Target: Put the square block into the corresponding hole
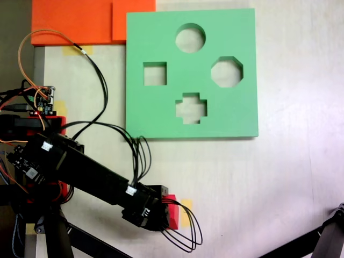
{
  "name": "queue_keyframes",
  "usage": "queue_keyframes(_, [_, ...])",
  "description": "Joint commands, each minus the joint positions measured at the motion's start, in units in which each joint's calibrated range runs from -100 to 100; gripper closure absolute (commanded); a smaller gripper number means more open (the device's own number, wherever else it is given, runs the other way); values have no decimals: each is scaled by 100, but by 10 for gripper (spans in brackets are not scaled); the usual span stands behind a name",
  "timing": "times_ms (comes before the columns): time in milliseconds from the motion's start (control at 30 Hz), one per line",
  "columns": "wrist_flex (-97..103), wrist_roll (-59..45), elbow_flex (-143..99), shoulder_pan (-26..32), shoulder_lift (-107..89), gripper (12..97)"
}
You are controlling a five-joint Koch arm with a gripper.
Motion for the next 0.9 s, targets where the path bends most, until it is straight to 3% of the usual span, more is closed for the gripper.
queue_keyframes(0, [-264,186,190,122,-588,800])
queue_keyframes(867, [-601,1983,758,2471,-1524,793])
